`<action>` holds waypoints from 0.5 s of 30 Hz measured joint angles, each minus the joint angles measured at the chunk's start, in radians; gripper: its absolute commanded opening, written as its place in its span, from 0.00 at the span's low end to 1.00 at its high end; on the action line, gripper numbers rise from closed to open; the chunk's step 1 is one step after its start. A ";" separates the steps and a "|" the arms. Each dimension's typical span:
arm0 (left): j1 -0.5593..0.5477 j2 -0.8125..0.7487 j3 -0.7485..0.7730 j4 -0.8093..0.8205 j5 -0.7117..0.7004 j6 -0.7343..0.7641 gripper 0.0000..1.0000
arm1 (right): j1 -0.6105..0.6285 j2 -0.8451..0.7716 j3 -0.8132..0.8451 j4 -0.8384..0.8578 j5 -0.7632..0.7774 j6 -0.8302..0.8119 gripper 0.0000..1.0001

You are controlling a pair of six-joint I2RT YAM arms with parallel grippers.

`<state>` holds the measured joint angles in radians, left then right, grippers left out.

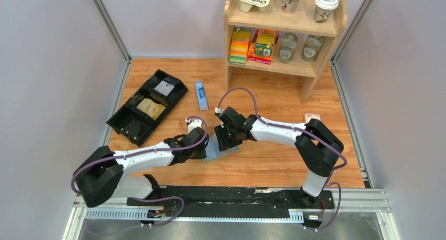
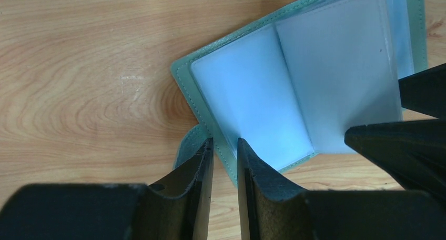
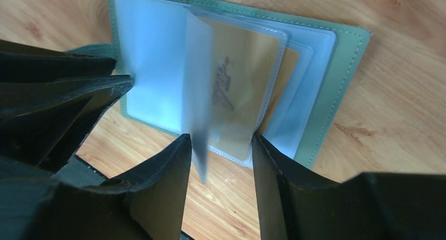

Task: Take the credit cards out of the card holder
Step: Remove the credit card from the card holder.

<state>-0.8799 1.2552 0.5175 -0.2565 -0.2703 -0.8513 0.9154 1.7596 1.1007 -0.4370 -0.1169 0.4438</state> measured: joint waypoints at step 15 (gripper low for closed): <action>-0.003 -0.023 -0.030 0.044 -0.005 -0.035 0.32 | 0.006 -0.064 0.001 0.009 -0.075 0.000 0.67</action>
<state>-0.8825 1.2327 0.4877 -0.2127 -0.2752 -0.8867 0.9218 1.6958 1.1015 -0.4282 -0.1917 0.4442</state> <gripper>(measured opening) 0.303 0.661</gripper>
